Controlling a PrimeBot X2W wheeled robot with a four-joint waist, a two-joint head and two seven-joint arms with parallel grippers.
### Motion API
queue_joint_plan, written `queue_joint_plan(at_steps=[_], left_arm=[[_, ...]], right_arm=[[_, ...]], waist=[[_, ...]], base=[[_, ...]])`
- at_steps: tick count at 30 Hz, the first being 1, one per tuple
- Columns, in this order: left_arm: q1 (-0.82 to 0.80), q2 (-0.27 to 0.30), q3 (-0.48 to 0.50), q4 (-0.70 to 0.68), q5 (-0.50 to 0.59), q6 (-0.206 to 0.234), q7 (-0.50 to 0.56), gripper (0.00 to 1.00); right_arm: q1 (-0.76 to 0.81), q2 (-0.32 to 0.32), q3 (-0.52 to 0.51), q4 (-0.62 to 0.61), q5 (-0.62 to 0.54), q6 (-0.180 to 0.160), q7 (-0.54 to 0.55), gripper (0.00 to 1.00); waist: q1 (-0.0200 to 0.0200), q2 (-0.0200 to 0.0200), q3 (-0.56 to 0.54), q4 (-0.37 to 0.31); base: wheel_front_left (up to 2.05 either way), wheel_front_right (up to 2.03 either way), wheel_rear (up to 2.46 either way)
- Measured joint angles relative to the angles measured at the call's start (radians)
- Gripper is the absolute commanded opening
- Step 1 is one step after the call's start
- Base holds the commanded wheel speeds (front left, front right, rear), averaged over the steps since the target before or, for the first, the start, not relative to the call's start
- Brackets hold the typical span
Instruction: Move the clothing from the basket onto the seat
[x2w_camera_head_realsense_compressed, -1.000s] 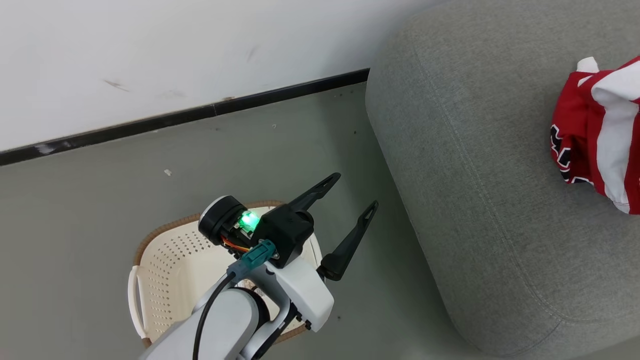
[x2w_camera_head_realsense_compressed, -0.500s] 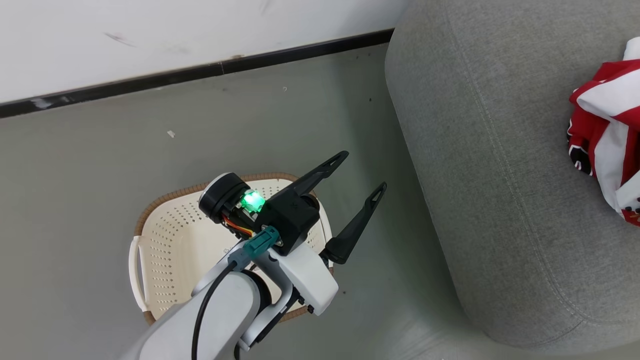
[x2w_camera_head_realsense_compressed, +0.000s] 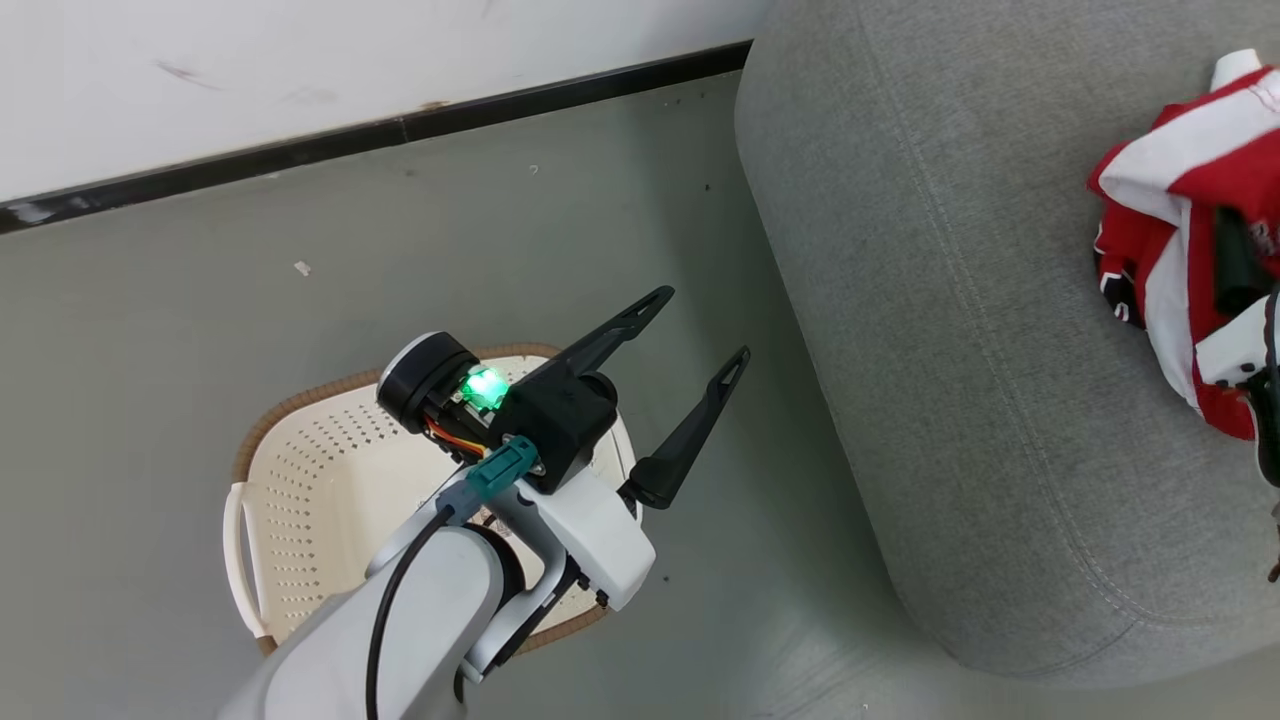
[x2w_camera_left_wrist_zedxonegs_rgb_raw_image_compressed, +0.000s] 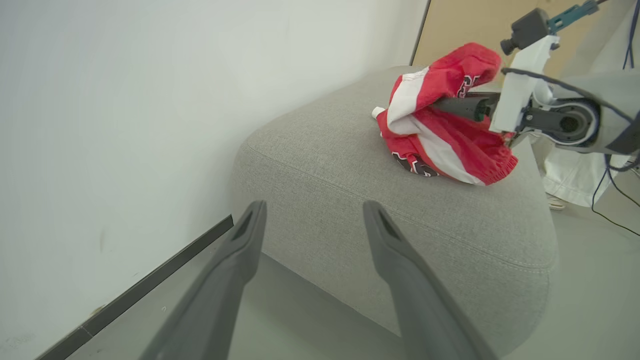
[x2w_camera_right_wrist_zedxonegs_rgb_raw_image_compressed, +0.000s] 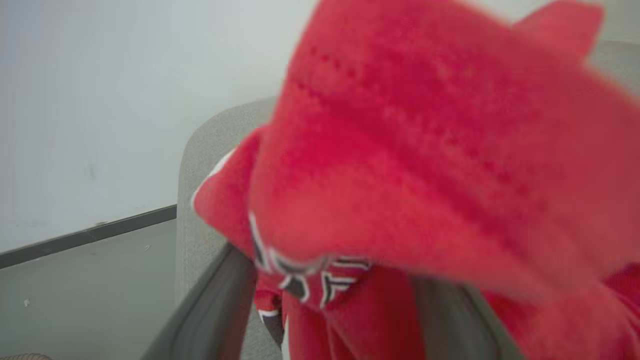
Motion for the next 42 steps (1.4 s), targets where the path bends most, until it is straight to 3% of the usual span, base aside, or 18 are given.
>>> queue_joint_plan(at_steps=[22, 33, 42], left_arm=[[0.047, 0.002, 0.059, 0.077, -0.045, 0.007, -0.083, 1.00], [0.109, 0.004, 0.136, 0.115, -0.081, 0.051, -0.153, 1.00], [0.196, 0.025, 0.235, 0.156, -0.108, 0.122, -0.226, 1.00]], right_arm=[[0.290, 0.058, -0.019, -0.318, -0.040, 0.000, 0.000, 1.00], [0.301, 0.085, 0.066, -0.429, -0.079, 0.000, 0.000, 1.00], [0.300, 0.120, 0.152, -0.459, -0.098, 0.000, 0.000, 1.00]], waist=[[0.0000, 0.0000, -0.096, -0.061], [0.0000, 0.0000, -0.151, -0.057], [0.0000, 0.0000, -0.199, -0.022]], base=[[0.00, 0.00, 0.00], [0.00, 0.00, 0.00], [0.00, 0.00, 0.00]])
